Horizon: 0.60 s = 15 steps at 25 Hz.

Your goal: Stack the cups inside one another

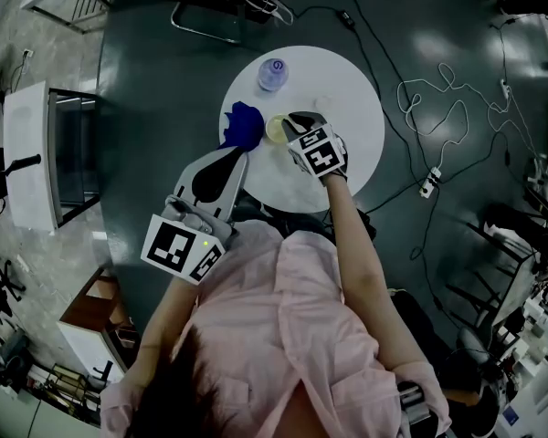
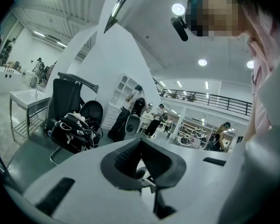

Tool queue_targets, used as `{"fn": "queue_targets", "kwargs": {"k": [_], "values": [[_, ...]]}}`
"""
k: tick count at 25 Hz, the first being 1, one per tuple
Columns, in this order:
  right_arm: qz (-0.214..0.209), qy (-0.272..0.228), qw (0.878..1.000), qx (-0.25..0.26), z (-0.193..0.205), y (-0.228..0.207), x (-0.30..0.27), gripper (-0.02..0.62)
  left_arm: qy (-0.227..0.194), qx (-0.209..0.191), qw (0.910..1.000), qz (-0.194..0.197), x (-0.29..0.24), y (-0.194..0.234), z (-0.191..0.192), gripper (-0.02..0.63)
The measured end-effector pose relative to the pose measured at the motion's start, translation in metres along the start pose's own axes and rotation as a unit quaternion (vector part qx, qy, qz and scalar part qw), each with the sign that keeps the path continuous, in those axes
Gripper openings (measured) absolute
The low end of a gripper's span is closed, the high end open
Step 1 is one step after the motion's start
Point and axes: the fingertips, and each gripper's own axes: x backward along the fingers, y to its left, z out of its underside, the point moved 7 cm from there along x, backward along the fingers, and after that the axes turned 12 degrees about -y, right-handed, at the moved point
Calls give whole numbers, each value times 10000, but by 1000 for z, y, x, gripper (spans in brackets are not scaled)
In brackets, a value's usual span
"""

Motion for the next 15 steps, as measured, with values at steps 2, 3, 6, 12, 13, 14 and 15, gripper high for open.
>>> {"fn": "queue_targets", "kwargs": {"k": [2, 3, 6, 12, 13, 14, 15], "values": [[9, -36, 10000, -17, 0, 0, 1, 43, 3, -2, 10000, 0, 0, -1, 0, 14], [6, -51, 10000, -28, 0, 0, 1, 46, 2, -3, 10000, 1, 0, -1, 0, 15], [3, -73, 10000, -42, 0, 0, 1, 88, 1, -8, 10000, -2, 1, -1, 0, 14], [78, -227, 9997, -65, -1, -4, 6, 107, 0, -19, 10000, -4, 2, -2, 0, 15], [90, -271, 9996, -79, -2, -3, 8, 107, -2, -20, 10000, 0, 3, -3, 0, 15], [116, -318, 9994, -80, -4, -3, 10, 107, -6, -21, 10000, 5, 3, -4, 0, 14], [156, -370, 9992, -76, -5, -3, 13, 107, -10, -22, 10000, 12, 4, -4, -1, 15]]}}
